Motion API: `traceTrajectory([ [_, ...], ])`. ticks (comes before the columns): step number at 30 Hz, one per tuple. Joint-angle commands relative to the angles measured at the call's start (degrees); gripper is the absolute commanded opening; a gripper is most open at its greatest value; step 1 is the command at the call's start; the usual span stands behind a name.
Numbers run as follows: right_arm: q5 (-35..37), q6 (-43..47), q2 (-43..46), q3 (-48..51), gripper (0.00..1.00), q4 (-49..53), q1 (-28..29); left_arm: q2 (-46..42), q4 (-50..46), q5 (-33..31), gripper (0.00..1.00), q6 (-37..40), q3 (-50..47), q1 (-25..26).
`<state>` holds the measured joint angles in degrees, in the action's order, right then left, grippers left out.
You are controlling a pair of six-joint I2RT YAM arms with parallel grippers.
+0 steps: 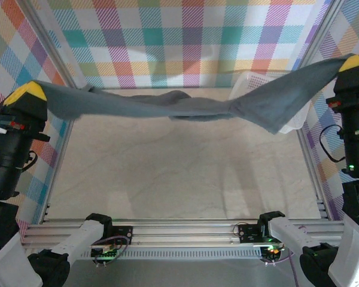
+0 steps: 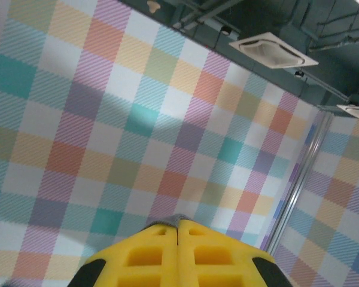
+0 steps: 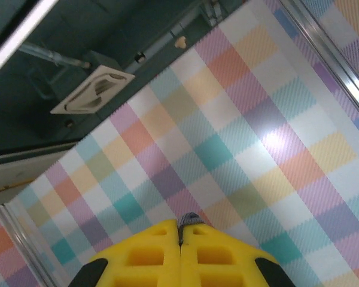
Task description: Fold the inside-out t-shirt
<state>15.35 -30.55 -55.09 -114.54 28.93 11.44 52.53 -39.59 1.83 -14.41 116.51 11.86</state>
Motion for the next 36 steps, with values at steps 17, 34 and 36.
traceTrajectory([
  [17, -2.88, 1.59, -17.28, -12.93, 0.00, -0.06, -0.19, 13.79, -1.10, -3.95, 0.00, 2.45, -1.77, -0.26],
  [34, -12.29, -11.73, -9.93, -17.31, 0.00, -0.04, -0.19, 6.21, -3.01, -2.04, 0.00, -2.25, 9.45, -0.26],
  [36, -11.76, -12.16, -9.34, -17.28, 0.00, -0.74, -0.19, 5.87, -3.12, -2.44, 0.00, -1.79, 10.34, -0.26],
])
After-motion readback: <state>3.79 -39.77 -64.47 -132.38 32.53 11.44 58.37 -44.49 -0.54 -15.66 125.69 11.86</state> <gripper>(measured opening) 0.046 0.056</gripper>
